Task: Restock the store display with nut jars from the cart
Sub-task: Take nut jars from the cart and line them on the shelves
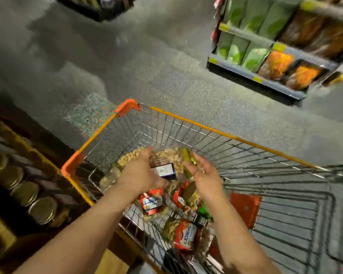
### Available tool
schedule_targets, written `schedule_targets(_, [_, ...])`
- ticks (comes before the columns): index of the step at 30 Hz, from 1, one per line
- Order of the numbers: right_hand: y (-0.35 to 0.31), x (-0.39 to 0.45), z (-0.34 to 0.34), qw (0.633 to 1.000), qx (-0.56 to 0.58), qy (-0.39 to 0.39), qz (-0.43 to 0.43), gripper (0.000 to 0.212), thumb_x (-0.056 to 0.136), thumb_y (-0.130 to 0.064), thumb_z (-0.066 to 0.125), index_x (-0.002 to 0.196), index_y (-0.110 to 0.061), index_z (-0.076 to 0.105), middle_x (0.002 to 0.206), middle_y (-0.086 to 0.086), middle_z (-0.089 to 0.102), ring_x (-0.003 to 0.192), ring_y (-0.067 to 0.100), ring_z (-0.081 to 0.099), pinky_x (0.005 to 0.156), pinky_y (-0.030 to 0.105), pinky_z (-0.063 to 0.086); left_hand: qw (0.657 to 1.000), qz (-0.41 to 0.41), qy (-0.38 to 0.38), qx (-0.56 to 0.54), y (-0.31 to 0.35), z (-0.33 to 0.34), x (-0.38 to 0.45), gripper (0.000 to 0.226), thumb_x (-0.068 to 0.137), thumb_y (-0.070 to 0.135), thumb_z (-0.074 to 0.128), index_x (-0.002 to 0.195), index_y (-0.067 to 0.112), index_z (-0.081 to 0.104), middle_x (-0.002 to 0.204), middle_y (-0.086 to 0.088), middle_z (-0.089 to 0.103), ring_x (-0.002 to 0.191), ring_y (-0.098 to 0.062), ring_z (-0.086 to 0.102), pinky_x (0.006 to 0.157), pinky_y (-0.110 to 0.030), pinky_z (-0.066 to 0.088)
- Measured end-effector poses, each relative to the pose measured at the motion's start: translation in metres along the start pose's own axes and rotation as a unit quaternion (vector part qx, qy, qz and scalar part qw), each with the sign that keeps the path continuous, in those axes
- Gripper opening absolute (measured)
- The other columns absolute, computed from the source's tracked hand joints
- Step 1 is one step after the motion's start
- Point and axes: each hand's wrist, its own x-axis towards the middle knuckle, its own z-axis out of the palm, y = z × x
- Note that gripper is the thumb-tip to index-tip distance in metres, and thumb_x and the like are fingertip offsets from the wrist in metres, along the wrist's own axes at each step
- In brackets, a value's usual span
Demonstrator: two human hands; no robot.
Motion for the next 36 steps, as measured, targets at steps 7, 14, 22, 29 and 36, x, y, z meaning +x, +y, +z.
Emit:
schedule_targets(7, [-0.079,-0.129,0.002,0.990,-0.004,-0.026,-0.138,0.051,0.095,-0.022,0.070,0.144,-0.025,0.056,0.132,-0.011,0.064,0.106,-0.014,0.061,0.095,0.011,0.049,0.992,0.079,0.073,-0.068,-0.003,-0.079,-0.130,0.113,0.056,0.053,0.093,0.148,0.030,0.032,0.124,-0.002,0.069,0.115,-0.027,0.065,0.086,-0.032,0.051])
schedule_targets(14, [-0.114,-0.294,0.020,0.946,-0.034,0.008,-0.322,0.048,0.080,-0.056,0.078,0.122,-0.065,0.056,0.140,-0.014,0.060,0.130,0.003,0.055,0.115,0.041,0.043,0.958,0.162,0.132,-0.195,-0.040,-0.141,-0.294,0.098,0.061,0.045,0.095,0.143,0.035,0.041,0.126,0.007,0.058,0.097,-0.018,0.065,0.074,-0.030,0.051])
schedule_targets(22, [-0.125,-0.410,0.028,0.900,-0.011,-0.071,-0.430,0.068,0.076,-0.026,0.088,0.129,-0.052,0.053,0.137,-0.008,0.063,0.122,0.005,0.062,0.098,0.024,0.051,0.914,0.176,0.091,-0.353,-0.078,-0.157,-0.433,0.083,0.069,0.030,0.093,0.137,0.033,0.043,0.101,-0.008,0.075,0.074,-0.028,0.077,0.062,-0.042,0.064])
schedule_targets(29, [-0.117,-0.479,0.023,0.868,0.018,-0.157,-0.471,0.077,0.069,-0.021,0.087,0.135,-0.043,0.054,0.136,-0.006,0.064,0.123,0.013,0.064,0.096,0.030,0.056,0.884,0.171,0.120,-0.418,-0.101,-0.127,-0.522,0.081,0.075,0.031,0.088,0.143,0.032,0.043,0.095,-0.005,0.078,0.081,-0.029,0.078,0.074,-0.047,0.064])
schedule_targets(36, [-0.095,-0.536,0.016,0.849,0.024,-0.227,-0.476,0.093,0.057,-0.033,0.096,0.139,-0.040,0.052,0.136,-0.008,0.063,0.124,0.013,0.062,0.102,0.048,0.054,0.863,0.140,0.167,-0.456,-0.114,-0.075,-0.615,0.074,0.076,0.040,0.084,0.138,0.036,0.043,0.111,-0.001,0.071,0.084,-0.023,0.078,0.083,-0.052,0.062])
